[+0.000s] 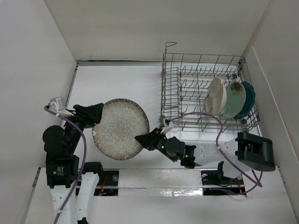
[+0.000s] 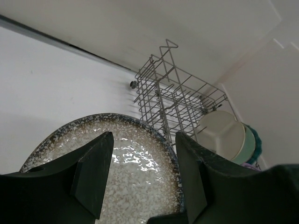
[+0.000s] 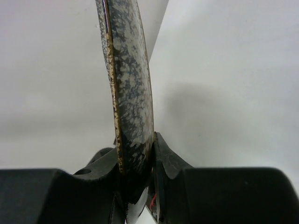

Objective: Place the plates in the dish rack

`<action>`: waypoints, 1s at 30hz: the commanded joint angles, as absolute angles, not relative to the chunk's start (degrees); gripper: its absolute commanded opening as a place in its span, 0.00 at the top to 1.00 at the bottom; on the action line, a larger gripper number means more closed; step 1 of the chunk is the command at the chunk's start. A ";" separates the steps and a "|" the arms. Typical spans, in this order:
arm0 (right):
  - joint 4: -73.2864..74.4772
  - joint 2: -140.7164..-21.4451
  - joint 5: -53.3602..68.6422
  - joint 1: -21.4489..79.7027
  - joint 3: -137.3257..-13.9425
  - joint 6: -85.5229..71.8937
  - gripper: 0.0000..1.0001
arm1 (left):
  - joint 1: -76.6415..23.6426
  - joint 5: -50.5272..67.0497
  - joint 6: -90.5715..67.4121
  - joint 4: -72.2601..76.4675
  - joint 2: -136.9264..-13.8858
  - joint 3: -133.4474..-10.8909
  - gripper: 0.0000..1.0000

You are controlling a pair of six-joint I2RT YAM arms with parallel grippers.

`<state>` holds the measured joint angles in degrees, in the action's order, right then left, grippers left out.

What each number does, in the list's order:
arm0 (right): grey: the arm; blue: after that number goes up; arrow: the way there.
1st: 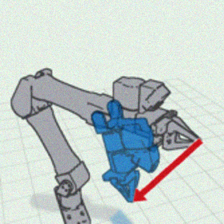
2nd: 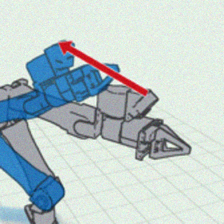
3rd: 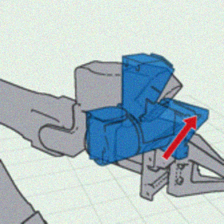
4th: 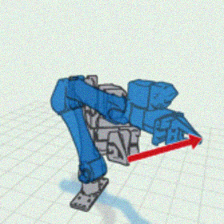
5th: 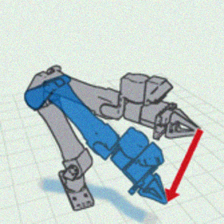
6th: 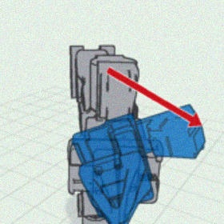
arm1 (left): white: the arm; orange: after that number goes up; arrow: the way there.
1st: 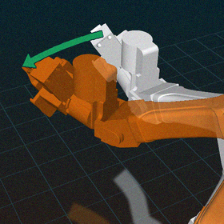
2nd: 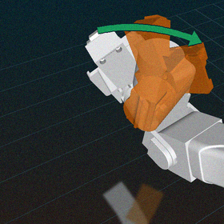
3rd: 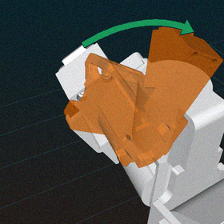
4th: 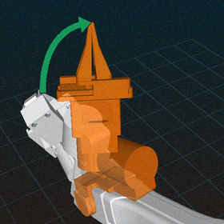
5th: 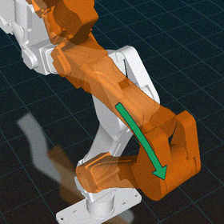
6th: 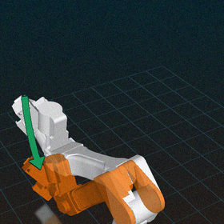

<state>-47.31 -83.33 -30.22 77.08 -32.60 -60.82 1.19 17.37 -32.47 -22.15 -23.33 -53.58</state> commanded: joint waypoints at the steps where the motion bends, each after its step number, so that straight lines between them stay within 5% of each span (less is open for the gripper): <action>1: -61.00 -77.52 -30.15 75.32 -40.51 -61.53 1.00 | 0.97 19.60 -33.75 -18.54 -24.87 -59.22 0.48; 12: -53.63 -70.32 -26.37 63.91 -47.98 -57.67 1.00 | 0.97 18.46 -31.91 -20.92 -25.67 -69.61 0.47; 30: -16.89 -49.66 -7.66 19.62 -60.02 -42.55 1.00 | 0.97 24.79 -31.03 -14.59 -24.26 -49.22 0.48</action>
